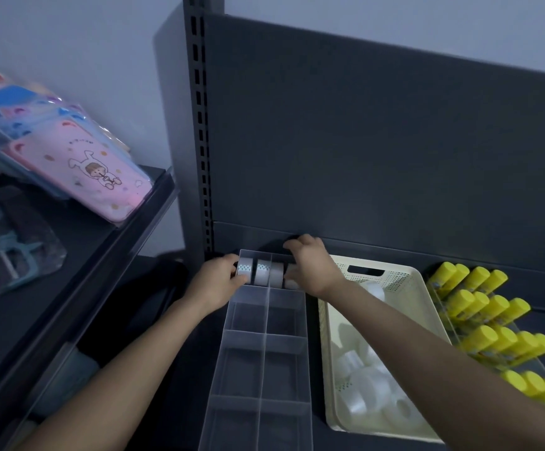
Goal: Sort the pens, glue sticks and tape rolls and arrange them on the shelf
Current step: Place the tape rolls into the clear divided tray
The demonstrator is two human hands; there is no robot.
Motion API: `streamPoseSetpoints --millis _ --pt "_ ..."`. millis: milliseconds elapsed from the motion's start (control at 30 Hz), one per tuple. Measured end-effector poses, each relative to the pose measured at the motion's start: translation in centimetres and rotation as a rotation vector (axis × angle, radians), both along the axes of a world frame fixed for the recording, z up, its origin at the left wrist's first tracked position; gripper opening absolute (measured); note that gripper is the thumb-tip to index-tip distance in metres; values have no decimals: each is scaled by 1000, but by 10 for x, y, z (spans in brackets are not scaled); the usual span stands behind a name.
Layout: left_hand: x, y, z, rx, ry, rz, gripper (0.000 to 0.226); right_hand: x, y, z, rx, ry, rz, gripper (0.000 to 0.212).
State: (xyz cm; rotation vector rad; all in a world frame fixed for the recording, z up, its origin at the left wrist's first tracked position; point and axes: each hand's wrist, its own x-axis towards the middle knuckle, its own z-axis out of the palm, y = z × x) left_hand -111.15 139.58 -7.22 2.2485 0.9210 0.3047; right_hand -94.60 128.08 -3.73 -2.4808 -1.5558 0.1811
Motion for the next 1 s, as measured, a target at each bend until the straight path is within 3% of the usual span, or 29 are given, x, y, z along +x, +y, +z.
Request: streamPoseSetpoints --millis 167,300,467,667,1000 --pt "5 -11 11 106 -90 2 47 20 -46 21 290 127 -182 38" --pt "26 -40 28 168 -189 -107 36 42 -91 22 206 73 -307 21" --pt "56 -83 36 186 -182 -285 29 57 -137 7 -20 76 -314 44" --pt "76 -110 32 156 -128 -402 32 64 -146 -8 -5 215 -388 55" --pt "88 -130 20 224 -38 -526 37 63 -137 -14 162 384 -519 34"
